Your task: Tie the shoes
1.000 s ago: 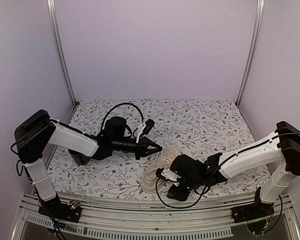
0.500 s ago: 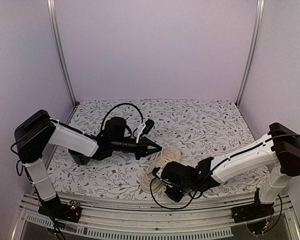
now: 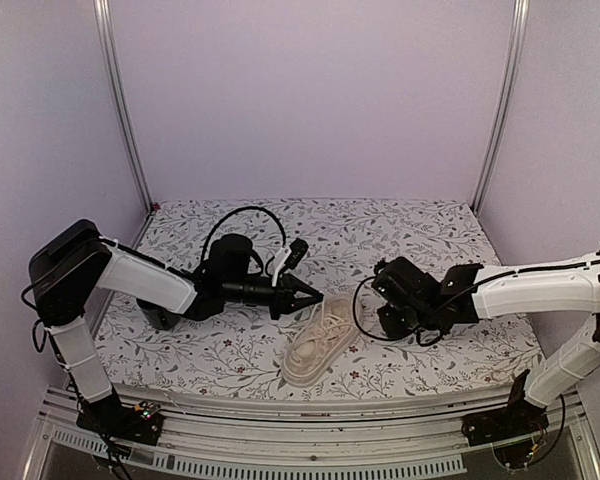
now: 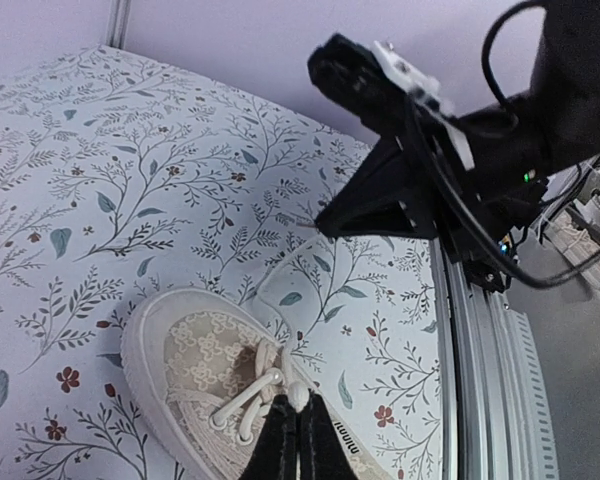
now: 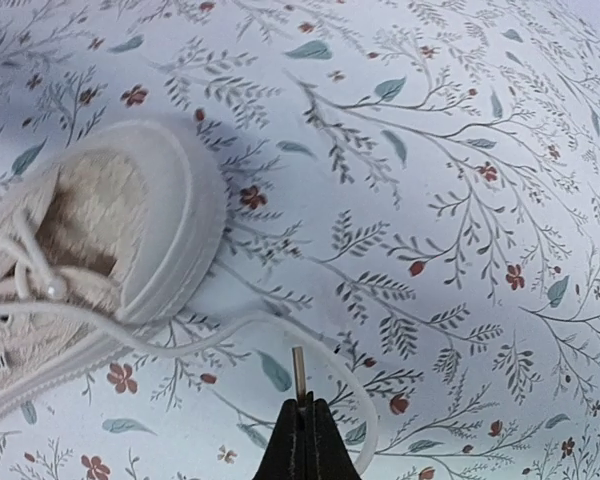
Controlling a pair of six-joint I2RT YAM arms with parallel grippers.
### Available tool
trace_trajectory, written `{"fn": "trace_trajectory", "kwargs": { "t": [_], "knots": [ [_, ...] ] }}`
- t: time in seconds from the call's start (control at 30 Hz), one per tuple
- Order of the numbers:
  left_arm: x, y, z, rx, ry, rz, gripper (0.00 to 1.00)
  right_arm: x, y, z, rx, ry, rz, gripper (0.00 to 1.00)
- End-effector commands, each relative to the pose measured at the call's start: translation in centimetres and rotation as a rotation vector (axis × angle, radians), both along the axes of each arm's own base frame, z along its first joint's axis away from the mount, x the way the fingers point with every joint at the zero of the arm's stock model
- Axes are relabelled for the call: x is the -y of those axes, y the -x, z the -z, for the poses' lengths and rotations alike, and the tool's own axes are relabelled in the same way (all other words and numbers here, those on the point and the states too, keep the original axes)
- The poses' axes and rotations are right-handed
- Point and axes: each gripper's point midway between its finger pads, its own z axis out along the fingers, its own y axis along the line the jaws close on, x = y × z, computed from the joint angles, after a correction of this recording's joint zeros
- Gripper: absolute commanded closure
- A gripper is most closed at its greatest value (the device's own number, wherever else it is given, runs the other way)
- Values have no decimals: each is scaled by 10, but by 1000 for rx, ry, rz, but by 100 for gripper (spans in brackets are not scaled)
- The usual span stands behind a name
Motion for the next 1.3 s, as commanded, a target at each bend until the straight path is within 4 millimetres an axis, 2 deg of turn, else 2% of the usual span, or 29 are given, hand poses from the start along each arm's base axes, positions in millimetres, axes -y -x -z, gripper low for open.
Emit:
{"fn": "trace_trajectory", "kwargs": {
  "t": [0.0, 0.13, 0.33, 0.37, 0.43, 0.5, 0.57, 0.7, 0.73, 0.8, 0.9, 0.97, 1.0, 1.07, 1.2, 1.27],
  "knots": [
    [-4, -5, -2, 23, 7, -16, 100, -1, -50, -58, 130, -173, 102, 98],
    [-5, -5, -2, 27, 9, -18, 100, -21, -99, -115, 260, -338, 90, 98],
    [-7, -4, -5, 40, 16, -29, 100, -77, -157, -195, 428, -499, 0, 98],
    [-7, -4, -6, 44, 18, -30, 100, -89, -163, -199, 431, -518, -22, 98],
    [-9, -4, -6, 51, 19, -39, 100, -114, -174, -196, 407, -548, -71, 98],
    [-10, -4, -7, 58, 19, -46, 100, -134, -179, -183, 363, -570, -115, 98],
    [-11, -5, -9, 65, 20, -52, 100, -154, -179, -161, 283, -596, -162, 98],
    [-13, -5, -11, 73, 26, -61, 100, -180, -166, -114, 113, -630, -232, 97],
    [-13, -5, -10, 73, 25, -60, 100, -183, -162, -107, 83, -633, -245, 92],
    [-13, -5, -12, 73, 28, -62, 100, -188, -153, -100, 42, -635, -282, 69],
    [-13, -4, -12, 72, 33, -60, 100, -181, -148, -106, 51, -605, -301, 42],
    [-13, -4, -13, 71, 36, -58, 100, -168, -147, -115, 86, -583, -286, 34],
    [-13, -3, -13, 70, 37, -57, 100, -160, -145, -126, 112, -577, -278, 31],
    [-12, -3, -14, 68, 39, -55, 100, -143, -143, -132, 131, -560, -251, 30],
    [-12, -3, -15, 53, 46, -57, 100, -123, -120, -130, 123, -577, -256, 29],
    [-11, -2, -15, 47, 50, -52, 100, -119, -99, -118, 87, -613, -305, 28]
  ]
}}
